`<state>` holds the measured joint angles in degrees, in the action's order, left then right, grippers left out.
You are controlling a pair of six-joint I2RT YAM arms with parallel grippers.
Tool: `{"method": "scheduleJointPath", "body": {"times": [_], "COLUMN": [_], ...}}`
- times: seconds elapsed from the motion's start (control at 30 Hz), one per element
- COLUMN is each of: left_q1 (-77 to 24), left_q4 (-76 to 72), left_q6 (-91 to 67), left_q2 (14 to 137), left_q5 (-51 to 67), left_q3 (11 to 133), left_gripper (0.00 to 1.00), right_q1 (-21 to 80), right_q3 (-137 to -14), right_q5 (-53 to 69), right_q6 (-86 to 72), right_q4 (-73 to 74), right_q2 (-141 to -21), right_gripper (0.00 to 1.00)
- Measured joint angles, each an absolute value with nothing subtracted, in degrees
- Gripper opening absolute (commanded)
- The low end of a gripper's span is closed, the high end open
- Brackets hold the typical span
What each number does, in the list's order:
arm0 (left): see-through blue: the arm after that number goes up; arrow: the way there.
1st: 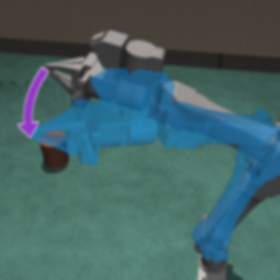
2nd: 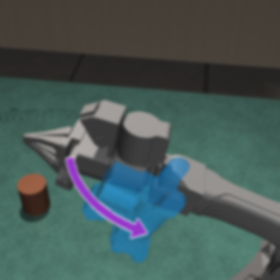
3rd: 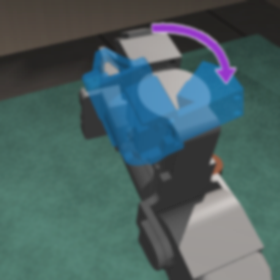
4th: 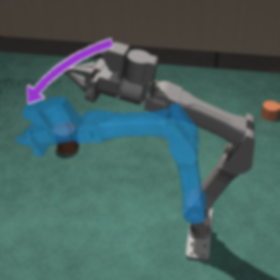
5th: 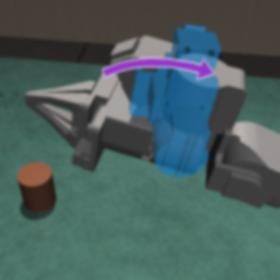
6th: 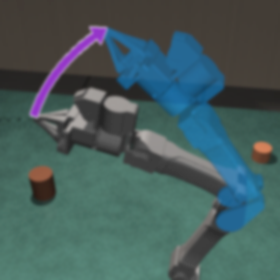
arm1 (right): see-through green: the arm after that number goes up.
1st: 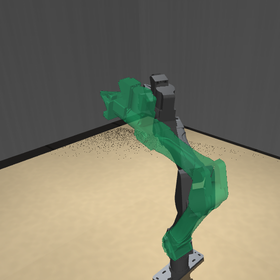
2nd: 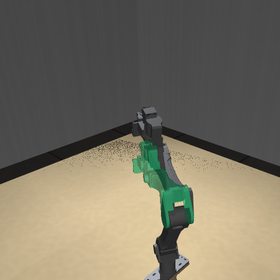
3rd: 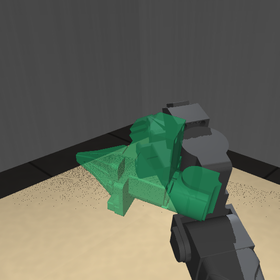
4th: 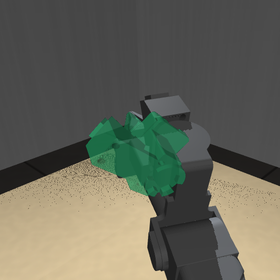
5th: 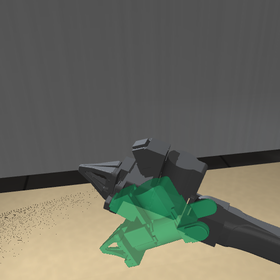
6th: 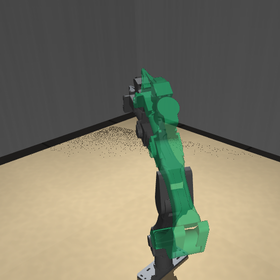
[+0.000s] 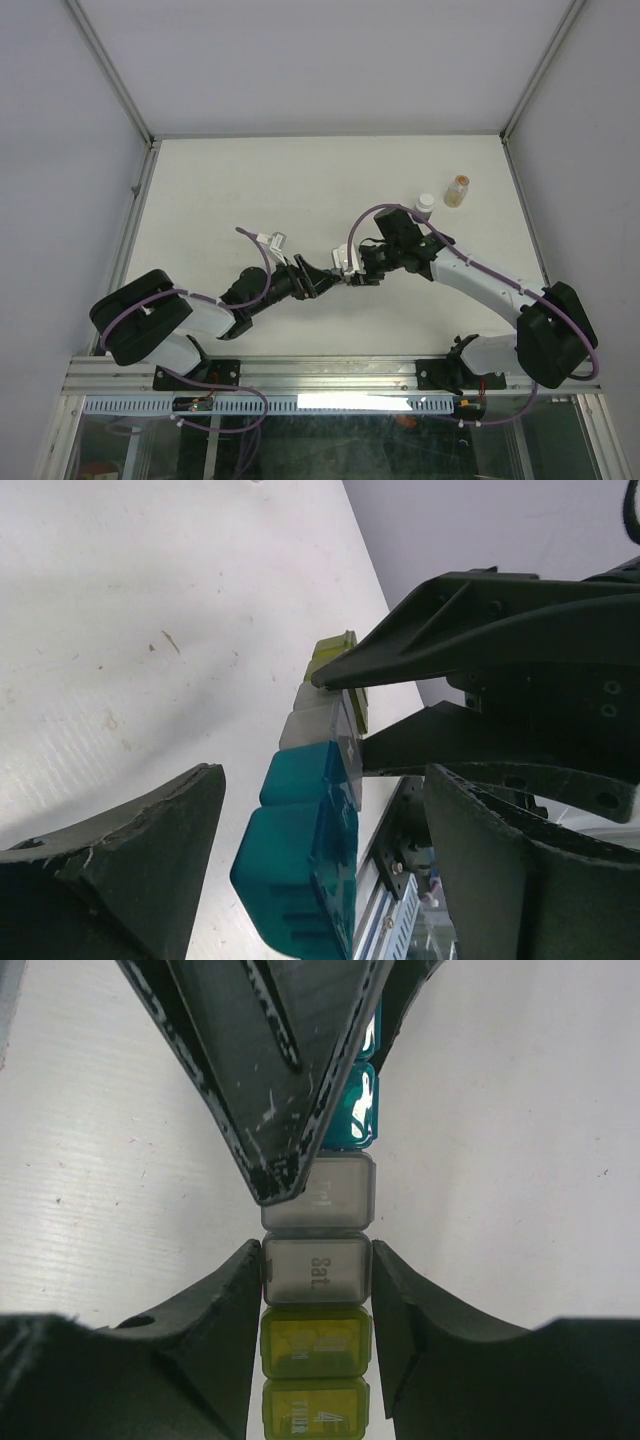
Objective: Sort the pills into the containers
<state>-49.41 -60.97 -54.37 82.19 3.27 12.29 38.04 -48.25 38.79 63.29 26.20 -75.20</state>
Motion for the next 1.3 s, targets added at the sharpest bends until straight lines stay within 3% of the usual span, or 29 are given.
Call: {"method": "scheduleJointPath", "body": {"times": [0.4, 0.7, 0.83, 1.03, 1.3], "left_q1": [-49.41, -49.34, -49.41, -49.41, -49.28], "left_q4": [-64.45, -63.86, -63.44, -62.81, -61.14], "left_q6": [-57.67, -57.63, -57.56, -57.49, -57.47], "left_q2": [89.17, 89.27, 89.27, 89.25, 89.23], "left_q5": [6.55, 6.35, 6.39, 6.57, 6.7], "left_q3": [15.22, 15.35, 15.42, 15.68, 15.77], "left_gripper": [0.37, 0.0, 0.0, 0.0, 0.0], "right_q1": [38.68, 38.68, 38.68, 37.95, 35.66], "right_q3": [-46.98, -46.39, -46.37, -46.41, -46.72], "right_q5": [38.11, 38.13, 38.15, 38.39, 38.19], "right_q6": [61.89, 61.63, 61.12, 59.37, 56.34], "right_q4": [23.51, 23.55, 23.66, 24.05, 24.14], "right_q2": [-74.94, -74.08, -74.08, -74.08, -72.1], "right_gripper": [0.22, 0.21, 0.24, 0.52, 0.61]}}
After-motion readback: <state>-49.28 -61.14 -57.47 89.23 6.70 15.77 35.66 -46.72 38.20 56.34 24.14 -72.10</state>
